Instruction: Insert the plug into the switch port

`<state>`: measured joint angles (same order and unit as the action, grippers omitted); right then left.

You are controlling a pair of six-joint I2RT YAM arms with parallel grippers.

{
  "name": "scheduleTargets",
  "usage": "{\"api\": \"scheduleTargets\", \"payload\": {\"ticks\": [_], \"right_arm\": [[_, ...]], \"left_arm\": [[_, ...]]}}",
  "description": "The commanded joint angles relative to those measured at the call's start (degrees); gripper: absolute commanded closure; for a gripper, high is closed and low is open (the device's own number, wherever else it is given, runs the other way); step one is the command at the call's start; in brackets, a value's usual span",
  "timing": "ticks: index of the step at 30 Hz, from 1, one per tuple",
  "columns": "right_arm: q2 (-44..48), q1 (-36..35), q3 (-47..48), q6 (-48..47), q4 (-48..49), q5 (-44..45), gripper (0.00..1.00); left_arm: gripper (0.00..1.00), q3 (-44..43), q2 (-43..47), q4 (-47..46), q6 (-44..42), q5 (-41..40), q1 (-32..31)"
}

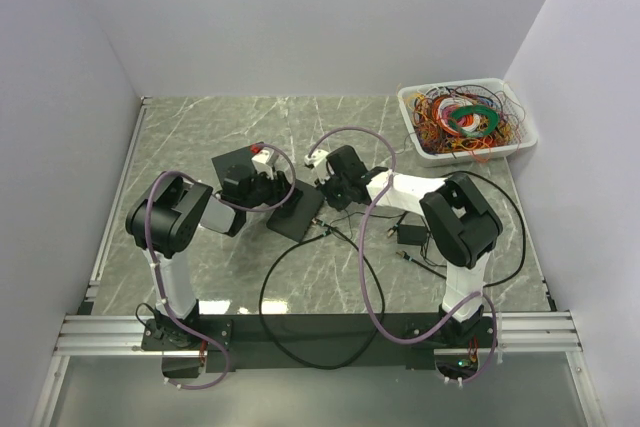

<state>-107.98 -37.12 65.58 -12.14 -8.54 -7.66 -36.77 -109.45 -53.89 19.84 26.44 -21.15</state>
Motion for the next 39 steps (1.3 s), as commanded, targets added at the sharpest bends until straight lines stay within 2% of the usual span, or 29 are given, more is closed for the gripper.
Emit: {"api": "scheduleTargets", "payload": {"ticks": [1,20,28,32,36,38,39], "right_arm": [[2.78,-1.99,4.02,-2.36,7.74,-3.15,1.00],[-2.67,-2.78,9.30,2.12,13.89,-6.22,1.00],[-6.36,-2.95,14.74,4.23,15.30,-6.58,1.00],[-9.08,-3.04,18.52,5.55,12.94,-7.63,1.00],[-8.91,-3.13,18.53,6.42,12.49,-5.53,1.00],[-7.86,-3.13,17.74,6.69,12.05,-2.81,0.99],[-7.33,-3.13,16.61,7.21,11.88,-1.93,0.93]], "left_arm": [[0.47,-0.75,-1.03,2.65,-1.90,8.46,-4.34],[0.48,-1.20,-0.42,6.16,-6.74,7.75,-8.91],[0.49,-1.72,-0.68,7.39,-7.97,9.42,-10.58],[0.50,-1.90,-0.68,7.83,-7.97,9.25,-10.76],[0.48,-2.42,-0.50,9.32,-6.83,7.93,-10.76],[0.44,-3.74,-0.59,10.90,-5.69,5.74,-10.67],[0.40,-4.27,-0.50,12.56,-5.34,2.43,-10.67]]}}
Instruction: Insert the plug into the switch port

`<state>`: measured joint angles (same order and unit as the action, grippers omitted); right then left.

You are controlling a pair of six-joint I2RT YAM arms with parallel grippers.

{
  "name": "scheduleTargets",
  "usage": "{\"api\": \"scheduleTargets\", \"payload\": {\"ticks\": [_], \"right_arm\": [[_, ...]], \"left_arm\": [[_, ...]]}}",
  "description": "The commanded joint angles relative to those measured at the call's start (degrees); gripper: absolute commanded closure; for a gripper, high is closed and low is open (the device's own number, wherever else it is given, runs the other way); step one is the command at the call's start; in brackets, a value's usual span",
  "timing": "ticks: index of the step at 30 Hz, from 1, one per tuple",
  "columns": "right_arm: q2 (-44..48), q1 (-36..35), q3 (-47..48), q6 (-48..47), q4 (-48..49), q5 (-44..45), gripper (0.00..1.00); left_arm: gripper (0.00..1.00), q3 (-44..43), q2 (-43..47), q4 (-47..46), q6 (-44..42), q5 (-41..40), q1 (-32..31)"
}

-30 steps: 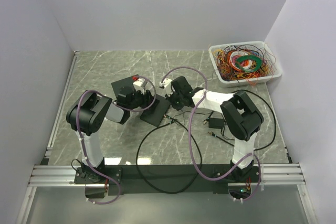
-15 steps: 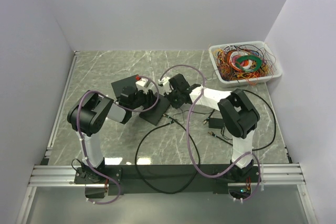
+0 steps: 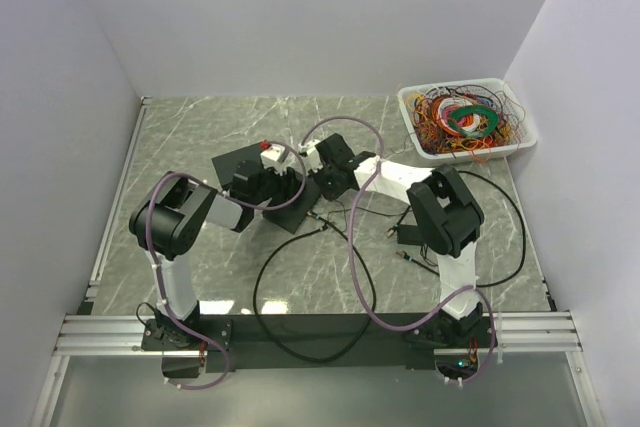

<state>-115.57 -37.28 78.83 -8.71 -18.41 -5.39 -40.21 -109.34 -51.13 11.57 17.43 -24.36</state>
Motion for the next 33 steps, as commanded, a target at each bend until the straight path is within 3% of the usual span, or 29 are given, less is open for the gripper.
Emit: {"api": "scheduleTargets", "payload": {"ticks": [1,2,5,8,12,15,22,29,33], "right_arm": [[0.87,-2.89,2.65,4.05,21.58,-3.24,0.86],[2.26,-2.89,1.95,4.23,21.32,-1.66,0.68],[6.56,-2.98,-2.35,5.02,21.66,1.77,0.42],[11.04,-2.89,-5.96,5.02,20.79,4.33,0.35],[17.12,-3.06,-10.35,7.12,18.85,9.94,0.30],[22.13,-2.54,-12.29,10.62,17.19,13.02,0.27],[32.05,-4.11,-17.11,18.81,14.10,7.09,0.23],[36.21,-19.84,-31.70,32.41,20.07,11.01,0.25],[32.26,-26.08,-32.07,37.44,21.76,12.76,0.25]], "left_arm": [[0.34,-1.80,-0.52,10.70,3.45,9.48,-7.37],[0.30,-2.33,-0.09,11.57,4.67,7.55,-7.37],[0.18,-4.61,1.92,15.62,7.05,1.05,-6.58],[0.10,-7.60,4.56,20.88,8.46,-3.18,-5.70],[0.09,-12.61,7.99,29.15,10.05,-7.66,-3.95],[0.08,-11.31,14.05,31.88,11.45,-10.83,-3.33],[0.03,-8.23,26.44,39.17,15.05,-18.47,-2.27],[0.01,-1.20,45.66,48.58,21.11,-23.14,-1.39],[0.01,4.94,57.64,55.16,23.75,-26.39,-1.39]]}}
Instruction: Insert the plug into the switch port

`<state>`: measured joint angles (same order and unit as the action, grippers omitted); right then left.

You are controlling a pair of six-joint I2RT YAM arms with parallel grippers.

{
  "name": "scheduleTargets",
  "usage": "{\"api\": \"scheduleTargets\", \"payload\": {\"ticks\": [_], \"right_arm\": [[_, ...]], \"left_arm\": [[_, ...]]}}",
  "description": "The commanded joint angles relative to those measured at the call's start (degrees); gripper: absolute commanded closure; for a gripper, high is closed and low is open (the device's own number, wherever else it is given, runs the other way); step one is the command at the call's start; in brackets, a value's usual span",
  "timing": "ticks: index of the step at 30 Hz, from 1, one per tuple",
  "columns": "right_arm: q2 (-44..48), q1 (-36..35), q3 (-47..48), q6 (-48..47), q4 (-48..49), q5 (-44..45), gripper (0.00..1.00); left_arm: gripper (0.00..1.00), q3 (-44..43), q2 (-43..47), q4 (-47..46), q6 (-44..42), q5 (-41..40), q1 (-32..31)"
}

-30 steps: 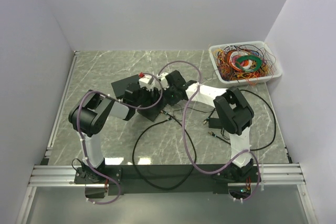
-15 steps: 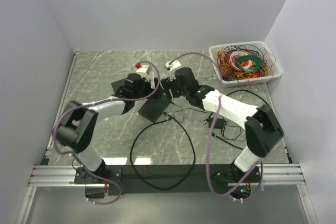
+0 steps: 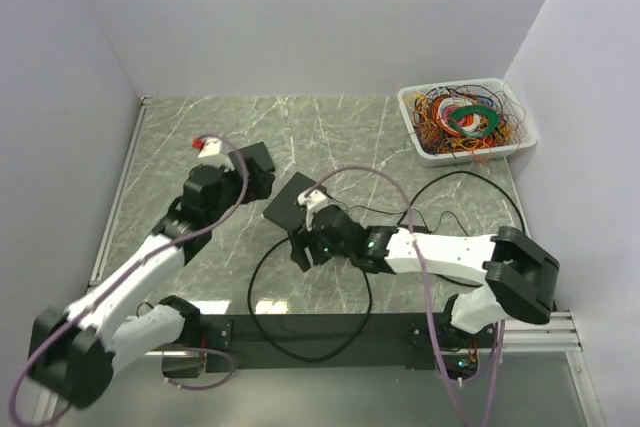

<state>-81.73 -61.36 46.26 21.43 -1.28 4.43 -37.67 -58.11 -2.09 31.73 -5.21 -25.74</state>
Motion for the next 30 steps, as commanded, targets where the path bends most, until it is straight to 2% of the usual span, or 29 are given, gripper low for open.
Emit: {"api": "scheduleTargets", "payload": {"ticks": [1,8,11,17,24,30], "right_arm": [[-3.59,-2.70,0.67,7.92,4.79,3.13,0.26],[-15.11,-3.06,6.10,11.44,5.07,3.57,0.30],[-19.86,-3.06,8.92,12.40,4.97,3.92,0.30],[-27.07,-1.57,15.96,12.23,2.42,5.59,0.30],[-31.11,8.18,17.81,13.73,4.27,-0.63,0.30],[-33.13,16.79,24.83,7.84,-0.03,-5.64,0.30]], "left_arm": [[0.01,2.95,8.78,8.91,4.04,-4.45,-0.02],[0.03,6.29,29.94,17.62,11.85,-5.76,-0.63],[0.02,6.73,35.15,19.66,12.30,-7.35,-0.63],[0.03,6.74,34.21,20.45,12.92,-4.19,-0.98],[0.04,7.34,32.53,20.46,12.66,-7.88,-6.07],[0.04,7.87,33.58,20.63,12.75,-10.25,-7.40]]}}
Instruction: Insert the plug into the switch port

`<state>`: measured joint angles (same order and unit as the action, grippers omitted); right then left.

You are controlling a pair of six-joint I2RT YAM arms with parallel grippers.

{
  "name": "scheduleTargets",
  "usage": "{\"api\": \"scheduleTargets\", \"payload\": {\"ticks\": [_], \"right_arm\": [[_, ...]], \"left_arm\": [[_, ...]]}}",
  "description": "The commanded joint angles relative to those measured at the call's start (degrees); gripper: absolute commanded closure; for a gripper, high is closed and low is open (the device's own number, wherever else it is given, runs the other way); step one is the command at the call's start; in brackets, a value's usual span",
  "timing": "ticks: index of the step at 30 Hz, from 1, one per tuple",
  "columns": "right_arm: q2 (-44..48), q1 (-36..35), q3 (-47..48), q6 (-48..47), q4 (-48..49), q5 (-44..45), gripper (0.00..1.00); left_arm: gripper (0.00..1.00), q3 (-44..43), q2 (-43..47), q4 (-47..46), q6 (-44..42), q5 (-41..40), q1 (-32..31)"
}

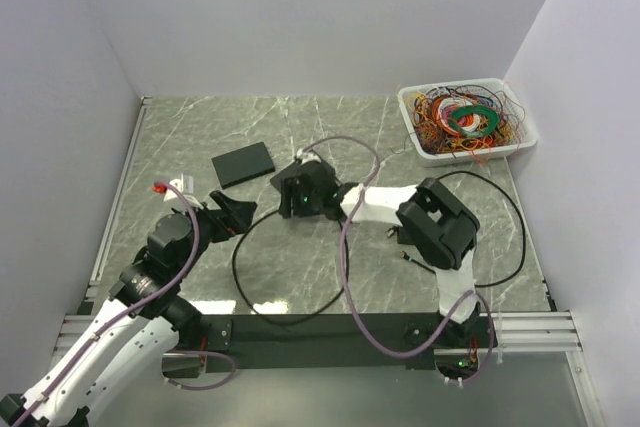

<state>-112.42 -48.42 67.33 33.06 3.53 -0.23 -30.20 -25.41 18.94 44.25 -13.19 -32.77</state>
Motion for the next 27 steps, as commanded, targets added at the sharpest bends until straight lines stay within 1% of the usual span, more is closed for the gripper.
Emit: {"api": "scheduleTargets", "payload": {"ticks": [1,3,4,5,6,7,9,10,11,12,13,15,16,17,18,19,20,21,22,23,24,25,26,27], "right_arm": [[-3.06,4.73,6.91,-4.40,-5.81,-1.61,0.30],[-5.68,7.98,11.05,-6.07,-9.05,-2.75,0.30],[-6.83,9.13,15.68,-6.95,-10.20,-3.37,0.29],[-8.06,11.23,18.34,-7.39,-12.38,-4.33,0.29],[-11.04,12.46,21.41,-7.48,-13.97,-4.86,0.29],[-12.63,13.52,27.44,-7.83,-15.38,-5.91,0.29],[-17.54,16.32,34.15,-8.10,-19.33,-6.80,0.28],[-19.40,17.13,41.84,-8.45,-21.18,-6.98,0.28],[-21.15,18.09,45.83,-8.71,-24.42,-6.98,0.28],[-24.83,19.49,50.05,-8.89,-26.27,-6.63,0.28],[-26.52,20.29,58.01,-9.24,-27.86,-6.28,0.28],[-30.12,21.70,63.95,-9.42,-30.42,-6.54,0.28],[-30.49,22.40,66.76,-9.85,-30.86,-6.80,0.27],[-30.14,22.58,66.62,-10.38,-30.69,-7.15,0.27],[-27.27,22.58,65.14,-10.90,-29.99,-7.50,0.27],[-24.89,22.41,58.68,-11.61,-28.77,-7.94,0.27],[-21.99,22.23,53.83,-11.79,-23.88,-8.73,0.27],[-15.09,21.97,48.74,-11.96,-20.96,-10.04,0.27],[-11.63,21.71,39.20,-12.31,-18.32,-10.23,0.27],[-8.03,21.01,34.67,-12.84,-13.34,-10.49,0.27],[-1.46,20.57,30.53,-13.37,-11.46,-10.58,0.27],[1.82,20.04,24.49,-14.15,-9.87,-9.36,0.27],[5.07,19.34,21.56,-14.60,-9.77,-7.96,0.27],[11.37,18.98,16.05,-14.78,-9.51,-6.47,0.26]], "left_arm": [[0.04,0.40,1.06,-0.31,0.14,-2.37,-0.45],[0.04,0.49,1.15,-0.39,0.22,-2.72,-0.36],[0.04,0.58,0.98,-0.48,0.22,-2.80,-0.36],[0.04,0.75,0.89,-0.39,0.31,-3.07,-0.36],[0.04,0.84,0.89,-0.39,0.31,-3.16,-0.45],[0.04,0.84,0.45,-0.39,0.40,-3.07,-0.45],[0.04,0.84,0.19,-0.39,0.40,-3.16,-0.45],[0.04,0.75,-0.16,-0.22,0.49,-3.16,-0.54],[0.04,0.75,-0.43,-0.22,0.49,-3.16,-0.45],[0.04,0.66,-0.52,-0.13,0.57,-3.16,-0.62],[0.04,0.66,-0.78,-0.13,0.66,-3.16,-0.62],[0.05,0.84,-0.87,-0.31,0.66,-3.16,-0.62],[0.05,0.93,-0.96,-0.48,0.84,-3.07,-0.54],[0.05,1.19,-1.22,-0.57,0.84,-2.98,-0.62],[0.05,1.28,-1.31,-0.83,0.84,-2.98,-0.54],[0.05,1.37,-1.48,-1.27,0.84,-2.81,-0.54],[0.04,1.72,-1.57,-1.80,0.84,-2.63,-0.62],[0.05,2.07,-1.66,-2.50,0.75,-2.19,-0.62],[0.05,2.33,-2.27,-3.46,-0.03,-1.41,-0.54],[0.05,3.03,-2.45,-5.65,-0.39,0.51,-0.62],[0.06,3.30,-2.80,-6.71,-0.57,1.40,-0.62],[0.06,3.74,-4.02,-8.11,-1.09,2.46,-0.71],[0.07,4.61,-4.82,-11.52,-1.36,5.60,-0.89],[0.07,4.97,-5.87,-12.95,-1.53,6.76,-0.97]]}}
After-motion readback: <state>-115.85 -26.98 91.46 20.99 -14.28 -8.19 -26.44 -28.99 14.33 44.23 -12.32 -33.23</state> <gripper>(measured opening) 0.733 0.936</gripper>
